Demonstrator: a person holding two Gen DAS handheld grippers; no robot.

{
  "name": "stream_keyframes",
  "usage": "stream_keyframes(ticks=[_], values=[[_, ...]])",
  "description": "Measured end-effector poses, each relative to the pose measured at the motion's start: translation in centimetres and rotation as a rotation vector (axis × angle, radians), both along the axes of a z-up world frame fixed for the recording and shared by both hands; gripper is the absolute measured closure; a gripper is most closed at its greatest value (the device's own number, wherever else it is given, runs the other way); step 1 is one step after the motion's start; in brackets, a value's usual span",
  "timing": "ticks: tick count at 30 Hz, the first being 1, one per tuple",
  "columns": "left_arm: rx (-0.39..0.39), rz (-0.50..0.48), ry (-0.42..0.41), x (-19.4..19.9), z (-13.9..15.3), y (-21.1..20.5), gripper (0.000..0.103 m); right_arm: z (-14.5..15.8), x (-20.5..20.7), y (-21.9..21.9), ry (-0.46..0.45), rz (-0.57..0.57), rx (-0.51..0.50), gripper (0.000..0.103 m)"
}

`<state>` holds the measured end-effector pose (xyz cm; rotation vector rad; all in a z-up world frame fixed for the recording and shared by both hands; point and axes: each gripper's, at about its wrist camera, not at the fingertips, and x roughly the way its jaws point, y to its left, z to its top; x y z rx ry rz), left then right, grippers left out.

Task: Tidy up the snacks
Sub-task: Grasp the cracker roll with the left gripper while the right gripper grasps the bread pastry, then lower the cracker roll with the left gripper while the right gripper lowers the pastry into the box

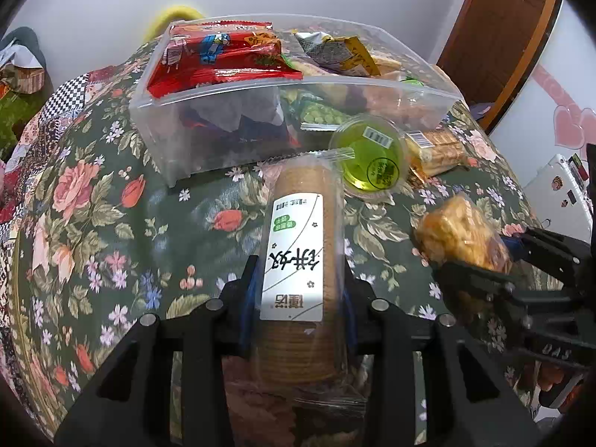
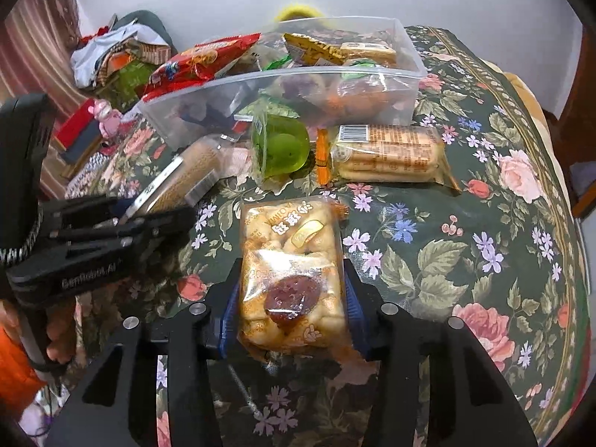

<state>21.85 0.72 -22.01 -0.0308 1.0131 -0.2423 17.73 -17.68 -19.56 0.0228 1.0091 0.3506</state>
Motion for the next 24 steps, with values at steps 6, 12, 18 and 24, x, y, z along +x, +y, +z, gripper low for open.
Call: stream_keyframes(ticks=[6, 12, 18, 24], values=[[-0.016, 0.006, -0.025, -1.2, 1.5, -0.2, 0.069, 0.8, -0.1, -0.7, -0.019, -0.014, 0.018, 0.059], [-0.033, 0.010, -0.048, -1.6, 3.1, 0.1, 0.069, 2.6, 0.0, -1.2, -0.067, -0.021, 0.034, 0.059], [-0.052, 0.006, -0.090, -1.7, 5.3, 0.0, 0.069, 4.4, 0.5, -1.4, -0.120, -0.027, 0.033, 0.059], [-0.062, -0.009, -0.155, -1.2, 8.2, -0.8, 0.069, 6.0, 1.5, -1.9, -0.167, -0.044, 0.046, 0.059]])
